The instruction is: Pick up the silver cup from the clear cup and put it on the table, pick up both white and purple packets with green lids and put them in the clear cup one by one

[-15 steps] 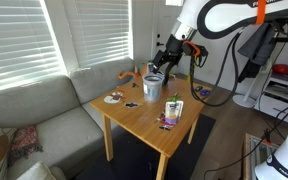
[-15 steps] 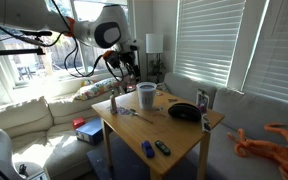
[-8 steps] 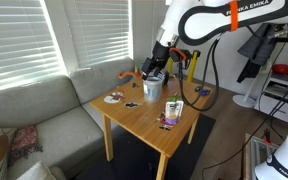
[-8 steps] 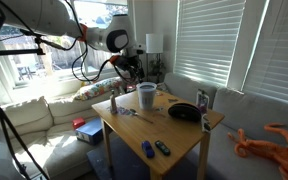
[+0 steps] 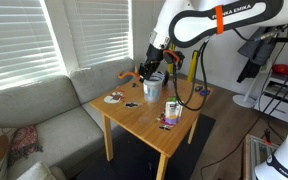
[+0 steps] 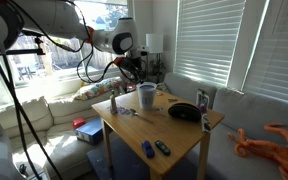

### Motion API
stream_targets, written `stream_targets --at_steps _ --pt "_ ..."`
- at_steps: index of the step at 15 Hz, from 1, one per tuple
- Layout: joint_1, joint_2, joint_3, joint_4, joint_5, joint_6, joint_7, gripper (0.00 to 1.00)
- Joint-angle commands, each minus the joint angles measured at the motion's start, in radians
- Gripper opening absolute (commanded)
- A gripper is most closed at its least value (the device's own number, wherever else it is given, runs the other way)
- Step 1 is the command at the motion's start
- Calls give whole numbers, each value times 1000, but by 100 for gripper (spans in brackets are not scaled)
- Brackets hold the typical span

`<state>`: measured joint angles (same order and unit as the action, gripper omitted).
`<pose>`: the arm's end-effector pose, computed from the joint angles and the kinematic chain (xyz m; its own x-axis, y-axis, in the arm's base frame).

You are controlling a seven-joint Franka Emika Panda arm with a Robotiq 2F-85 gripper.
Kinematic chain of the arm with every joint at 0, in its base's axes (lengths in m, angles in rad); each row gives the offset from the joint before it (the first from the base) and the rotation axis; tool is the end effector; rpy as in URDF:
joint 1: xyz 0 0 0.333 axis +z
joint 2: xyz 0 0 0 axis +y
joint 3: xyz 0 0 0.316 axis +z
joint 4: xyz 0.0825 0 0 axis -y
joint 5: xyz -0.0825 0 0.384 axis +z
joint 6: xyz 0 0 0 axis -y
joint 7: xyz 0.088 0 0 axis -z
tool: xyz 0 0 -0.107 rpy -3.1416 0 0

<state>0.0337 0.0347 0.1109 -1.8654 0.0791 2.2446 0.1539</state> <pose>0.5959 0.0883 0.5291 0.9451 -0.0673 0.3199 -0.0269 -0.9913 -0.1292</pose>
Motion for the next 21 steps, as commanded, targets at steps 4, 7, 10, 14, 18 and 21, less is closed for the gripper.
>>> stream_targets --at_steps 4,7,10,14,18,21 --pt "11 35 -27 60 -33 -69 -11 7" --pt "11 42 -34 66 -48 -88 -6 37" --pt "11 46 -36 77 -43 -111 -10 9" --pt "11 51 -37 89 -42 -132 -12 0" --pt "9 40 -41 102 -48 -143 -6 1" --pt "-10 11 -53 84 45 -143 -52 1"
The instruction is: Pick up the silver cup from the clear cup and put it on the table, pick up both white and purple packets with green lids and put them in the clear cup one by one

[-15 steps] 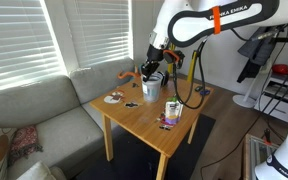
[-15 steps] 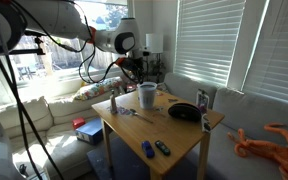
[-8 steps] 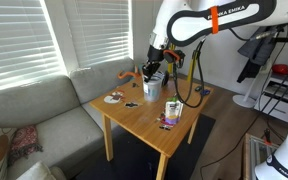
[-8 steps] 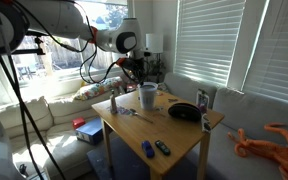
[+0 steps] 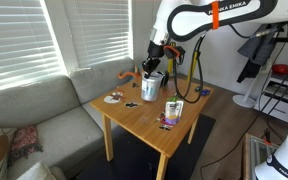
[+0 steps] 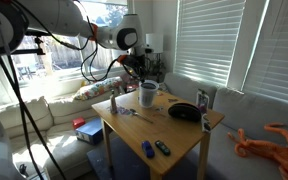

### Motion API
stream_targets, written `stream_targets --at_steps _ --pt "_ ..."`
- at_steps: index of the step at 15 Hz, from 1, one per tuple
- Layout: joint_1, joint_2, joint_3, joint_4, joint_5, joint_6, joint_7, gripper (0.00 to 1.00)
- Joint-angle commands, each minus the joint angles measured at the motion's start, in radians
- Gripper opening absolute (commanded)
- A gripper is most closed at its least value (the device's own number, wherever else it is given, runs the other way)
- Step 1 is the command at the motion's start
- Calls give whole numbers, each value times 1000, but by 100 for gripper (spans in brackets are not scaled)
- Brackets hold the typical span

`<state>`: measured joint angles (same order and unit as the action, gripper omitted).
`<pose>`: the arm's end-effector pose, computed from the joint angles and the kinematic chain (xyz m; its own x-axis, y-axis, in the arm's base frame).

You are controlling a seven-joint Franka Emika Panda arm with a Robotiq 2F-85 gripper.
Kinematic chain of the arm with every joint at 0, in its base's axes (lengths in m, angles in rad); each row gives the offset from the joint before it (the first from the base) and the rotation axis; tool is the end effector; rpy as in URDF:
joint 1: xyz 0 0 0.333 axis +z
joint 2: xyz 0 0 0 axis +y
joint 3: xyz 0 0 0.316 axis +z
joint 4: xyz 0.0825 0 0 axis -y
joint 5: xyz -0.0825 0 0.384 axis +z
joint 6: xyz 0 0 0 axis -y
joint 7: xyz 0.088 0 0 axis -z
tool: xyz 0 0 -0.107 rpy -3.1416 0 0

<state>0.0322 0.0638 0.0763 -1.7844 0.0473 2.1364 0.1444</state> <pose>0.6055 0.0669 0.5399 0.9595 -0.0668 0.2735 -0.0434 -0.9949 -0.0906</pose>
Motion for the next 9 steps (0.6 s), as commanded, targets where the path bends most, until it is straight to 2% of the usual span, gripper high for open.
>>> stream_targets --at_steps 1,3,9 --pt "-19 -27 -25 -7 131 -36 -71 1" --pt "-51 -55 -48 -41 302 -47 -170 1" --pt "-138 -94 -149 -133 703 -146 -433 1"
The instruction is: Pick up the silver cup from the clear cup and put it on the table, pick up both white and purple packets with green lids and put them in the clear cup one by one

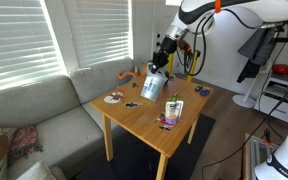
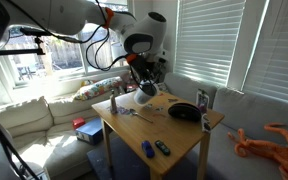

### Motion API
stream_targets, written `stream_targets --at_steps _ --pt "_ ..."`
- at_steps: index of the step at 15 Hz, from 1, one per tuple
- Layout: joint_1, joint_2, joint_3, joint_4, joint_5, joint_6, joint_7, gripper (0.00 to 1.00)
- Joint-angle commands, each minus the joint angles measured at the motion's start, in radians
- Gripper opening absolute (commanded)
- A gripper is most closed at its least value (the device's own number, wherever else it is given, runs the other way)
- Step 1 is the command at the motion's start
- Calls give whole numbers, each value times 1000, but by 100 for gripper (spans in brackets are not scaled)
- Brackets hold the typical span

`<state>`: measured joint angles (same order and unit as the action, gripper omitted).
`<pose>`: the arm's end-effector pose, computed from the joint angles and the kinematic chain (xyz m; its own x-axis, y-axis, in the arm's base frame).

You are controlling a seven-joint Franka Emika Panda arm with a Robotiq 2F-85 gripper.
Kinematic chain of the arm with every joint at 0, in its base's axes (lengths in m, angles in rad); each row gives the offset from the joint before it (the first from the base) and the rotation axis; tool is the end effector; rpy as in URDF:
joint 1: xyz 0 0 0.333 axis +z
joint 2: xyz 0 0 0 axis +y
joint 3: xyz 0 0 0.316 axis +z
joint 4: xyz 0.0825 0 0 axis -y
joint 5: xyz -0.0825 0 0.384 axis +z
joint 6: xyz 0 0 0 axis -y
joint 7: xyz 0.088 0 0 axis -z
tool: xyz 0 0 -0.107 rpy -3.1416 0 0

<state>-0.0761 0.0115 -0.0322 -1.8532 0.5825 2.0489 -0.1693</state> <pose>0.5861 -0.0335 0.5353 0.9568 -0.2134 0.1977 -0.0888 -0.8614 -0.5000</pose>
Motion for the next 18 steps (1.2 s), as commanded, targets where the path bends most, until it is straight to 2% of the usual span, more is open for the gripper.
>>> stream_targets --at_steps 1,2,3,7,8,11,14,18 --pt "-39 -42 -55 -78 229 -67 -163 1" --pt "-45 -40 -66 -93 244 -55 -149 1" --pt "-31 -10 -56 -43 168 -46 -113 4" --pt "-42 -12 -72 -68 210 -47 -135 4" --pt "-41 -13 -71 -69 211 -47 -135 1" --pt "-62 30 -92 -60 424 -133 -281 1" --pt "-91 73 -113 -56 558 -241 -381 1" --pt "-137 145 -132 -47 692 -425 -449 1"
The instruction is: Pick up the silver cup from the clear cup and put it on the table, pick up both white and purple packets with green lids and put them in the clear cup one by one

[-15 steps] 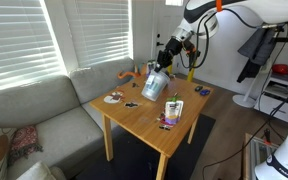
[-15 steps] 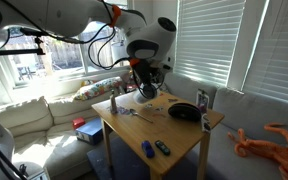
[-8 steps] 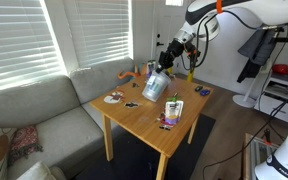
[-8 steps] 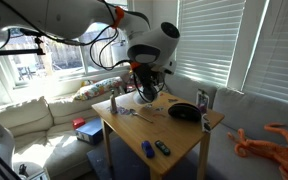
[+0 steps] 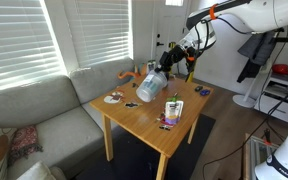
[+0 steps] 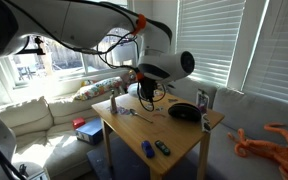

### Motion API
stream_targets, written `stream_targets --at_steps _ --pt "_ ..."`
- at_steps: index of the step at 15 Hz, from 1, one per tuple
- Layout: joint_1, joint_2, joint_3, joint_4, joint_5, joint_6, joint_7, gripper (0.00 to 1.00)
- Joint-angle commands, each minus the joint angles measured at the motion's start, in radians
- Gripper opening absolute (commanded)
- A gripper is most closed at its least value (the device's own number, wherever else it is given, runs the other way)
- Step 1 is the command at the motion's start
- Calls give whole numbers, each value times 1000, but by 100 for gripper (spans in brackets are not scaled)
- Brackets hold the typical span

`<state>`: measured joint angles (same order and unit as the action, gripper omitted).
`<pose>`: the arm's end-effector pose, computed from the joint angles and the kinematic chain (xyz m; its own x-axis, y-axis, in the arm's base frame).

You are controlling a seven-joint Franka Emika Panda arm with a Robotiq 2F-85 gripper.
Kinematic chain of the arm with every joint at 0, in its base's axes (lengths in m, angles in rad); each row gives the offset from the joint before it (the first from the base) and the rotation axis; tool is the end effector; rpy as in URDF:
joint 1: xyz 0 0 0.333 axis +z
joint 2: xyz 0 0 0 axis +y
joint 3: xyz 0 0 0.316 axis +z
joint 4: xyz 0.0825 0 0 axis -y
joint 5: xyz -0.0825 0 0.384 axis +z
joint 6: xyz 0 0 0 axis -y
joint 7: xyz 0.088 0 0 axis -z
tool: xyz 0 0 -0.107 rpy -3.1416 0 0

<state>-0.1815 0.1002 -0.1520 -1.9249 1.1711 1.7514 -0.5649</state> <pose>0.5706 -0.1079 0.4665 0.9576 -0.2563 0.1316 0.0003 -0.4559 -0.8900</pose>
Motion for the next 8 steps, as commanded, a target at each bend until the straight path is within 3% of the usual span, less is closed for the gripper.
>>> stream_targets --at_steps 1,8 --pt "-41 74 -16 26 131 -170 -61 1" --pt "-65 167 -23 33 216 -271 -60 1"
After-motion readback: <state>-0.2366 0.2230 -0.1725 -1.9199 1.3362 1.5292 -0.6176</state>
